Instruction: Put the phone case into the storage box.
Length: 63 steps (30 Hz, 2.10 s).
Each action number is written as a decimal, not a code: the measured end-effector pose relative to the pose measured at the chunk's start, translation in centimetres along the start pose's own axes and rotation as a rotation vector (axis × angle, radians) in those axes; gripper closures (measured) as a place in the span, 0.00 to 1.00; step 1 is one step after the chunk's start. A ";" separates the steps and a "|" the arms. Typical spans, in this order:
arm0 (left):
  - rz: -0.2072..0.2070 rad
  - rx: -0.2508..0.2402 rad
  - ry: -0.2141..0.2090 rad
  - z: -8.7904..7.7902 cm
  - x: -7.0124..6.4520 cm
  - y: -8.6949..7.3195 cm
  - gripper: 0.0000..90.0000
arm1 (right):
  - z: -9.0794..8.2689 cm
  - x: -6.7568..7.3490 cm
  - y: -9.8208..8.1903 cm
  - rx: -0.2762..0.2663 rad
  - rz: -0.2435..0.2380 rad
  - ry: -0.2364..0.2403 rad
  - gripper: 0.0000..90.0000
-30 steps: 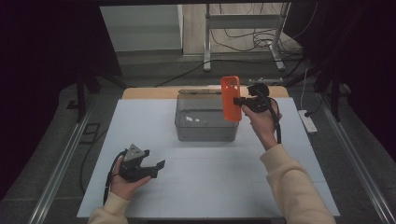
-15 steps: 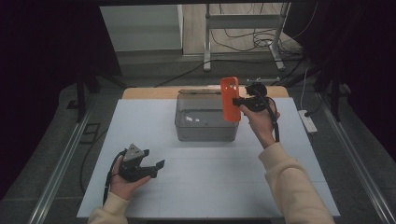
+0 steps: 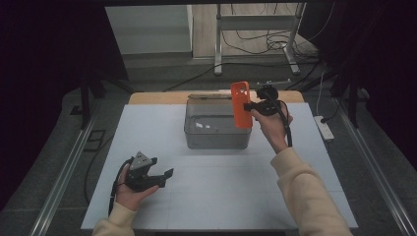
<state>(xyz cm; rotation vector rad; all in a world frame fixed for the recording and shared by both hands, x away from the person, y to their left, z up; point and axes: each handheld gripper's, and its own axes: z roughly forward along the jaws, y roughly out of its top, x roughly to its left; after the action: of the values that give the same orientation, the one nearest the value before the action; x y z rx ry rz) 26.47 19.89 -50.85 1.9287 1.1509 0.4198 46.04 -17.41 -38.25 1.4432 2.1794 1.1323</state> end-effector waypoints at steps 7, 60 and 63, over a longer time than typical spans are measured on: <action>-0.001 -0.001 -0.001 0.0 0.0 0.0 0.25 | 0.4 -0.1 0.1 0.030 0.005 -0.009 0.89; 0.000 -0.003 0.003 0.0 0.0 0.0 0.25 | 4.0 0.6 0.4 0.210 0.040 -0.098 0.88; 0.000 -0.003 0.002 -0.1 0.0 0.0 0.25 | 4.1 0.6 0.4 0.212 0.039 -0.099 0.88</action>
<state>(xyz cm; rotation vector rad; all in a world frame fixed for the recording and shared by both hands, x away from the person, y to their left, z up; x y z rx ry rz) 26.46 19.90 -50.78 1.9263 1.1508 0.4236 48.53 -14.93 -40.57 1.5979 2.2663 0.8426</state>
